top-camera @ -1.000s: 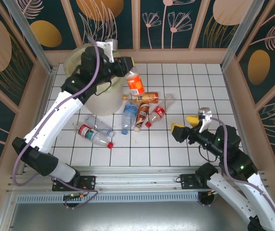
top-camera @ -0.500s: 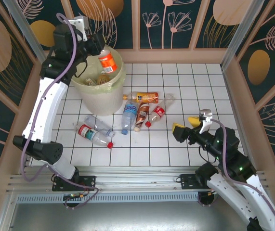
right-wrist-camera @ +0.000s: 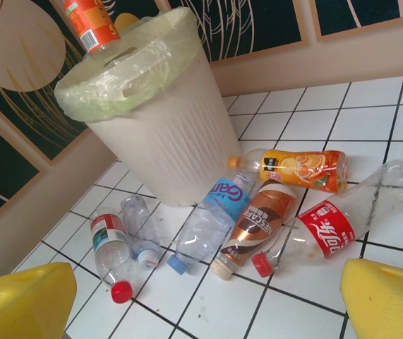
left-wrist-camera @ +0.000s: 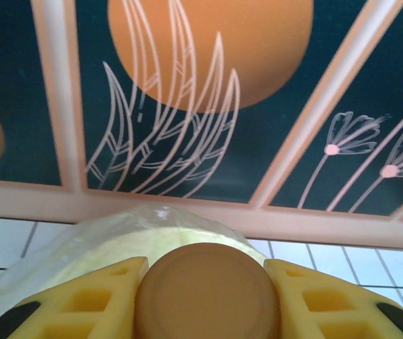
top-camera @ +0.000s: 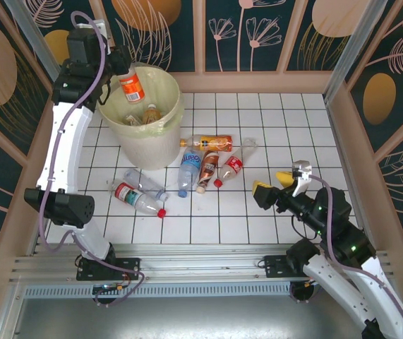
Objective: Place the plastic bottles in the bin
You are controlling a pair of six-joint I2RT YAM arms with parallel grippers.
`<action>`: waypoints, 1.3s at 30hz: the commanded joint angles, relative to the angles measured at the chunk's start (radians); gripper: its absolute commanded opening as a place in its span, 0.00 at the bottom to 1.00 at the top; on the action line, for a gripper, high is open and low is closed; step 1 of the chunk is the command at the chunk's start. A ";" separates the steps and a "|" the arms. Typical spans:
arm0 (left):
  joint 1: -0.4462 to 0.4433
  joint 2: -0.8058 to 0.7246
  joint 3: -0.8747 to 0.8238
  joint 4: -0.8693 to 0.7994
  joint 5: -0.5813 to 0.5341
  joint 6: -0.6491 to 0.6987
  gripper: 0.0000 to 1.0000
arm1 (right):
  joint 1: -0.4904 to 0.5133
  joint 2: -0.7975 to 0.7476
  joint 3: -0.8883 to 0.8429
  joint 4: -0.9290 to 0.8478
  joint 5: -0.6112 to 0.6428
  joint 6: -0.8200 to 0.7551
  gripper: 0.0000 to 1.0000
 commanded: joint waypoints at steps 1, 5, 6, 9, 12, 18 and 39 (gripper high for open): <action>0.006 0.027 0.007 -0.006 -0.079 0.062 0.40 | 0.008 -0.018 -0.006 0.011 0.004 -0.005 0.97; 0.006 0.053 -0.008 0.012 -0.084 0.077 0.40 | 0.009 -0.033 -0.009 0.013 0.002 -0.004 0.97; 0.006 0.062 -0.005 0.012 -0.090 0.082 0.40 | 0.008 -0.037 -0.009 0.013 0.005 -0.005 0.97; 0.006 0.082 0.000 0.006 -0.108 0.097 0.40 | 0.008 -0.044 -0.011 0.016 0.012 -0.007 0.97; 0.006 0.096 -0.005 0.001 -0.108 0.104 0.40 | 0.008 -0.044 -0.011 0.015 0.007 -0.005 0.97; 0.006 0.115 -0.054 0.010 -0.076 0.092 0.41 | 0.008 -0.047 -0.012 0.014 0.017 -0.009 0.97; 0.007 -0.080 -0.356 0.153 0.024 0.086 0.85 | 0.008 -0.055 -0.013 0.019 0.018 -0.004 0.97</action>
